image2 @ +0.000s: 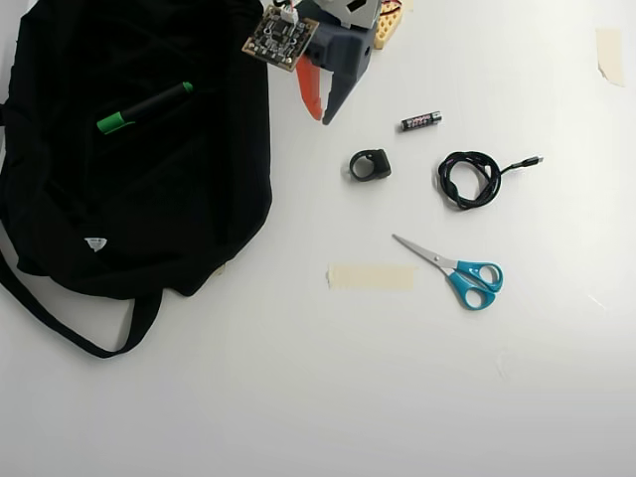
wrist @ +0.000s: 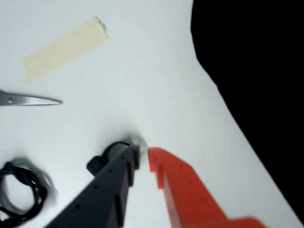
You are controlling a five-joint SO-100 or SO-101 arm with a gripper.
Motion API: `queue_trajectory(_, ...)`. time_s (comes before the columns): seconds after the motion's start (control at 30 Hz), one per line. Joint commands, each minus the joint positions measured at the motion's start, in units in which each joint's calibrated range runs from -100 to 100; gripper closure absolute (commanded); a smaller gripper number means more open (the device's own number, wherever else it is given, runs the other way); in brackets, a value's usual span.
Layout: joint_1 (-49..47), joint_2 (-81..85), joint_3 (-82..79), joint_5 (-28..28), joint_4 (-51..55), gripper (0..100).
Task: Put the green marker into the black bag
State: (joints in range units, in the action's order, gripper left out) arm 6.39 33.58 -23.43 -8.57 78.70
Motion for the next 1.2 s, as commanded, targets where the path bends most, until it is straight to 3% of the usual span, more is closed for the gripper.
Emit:
queue_trajectory(0.0,-3.18,8.82,-11.52,-0.13,-4.37,98)
queue_trajectory(0.33,-6.24,30.82,-45.66,0.34,-18.5,98)
queue_trajectory(0.67,-5.94,45.84,-63.72,3.69,-18.93,98)
queue_trajectory(1.17,-6.24,60.11,-76.3,3.64,-15.57,98)
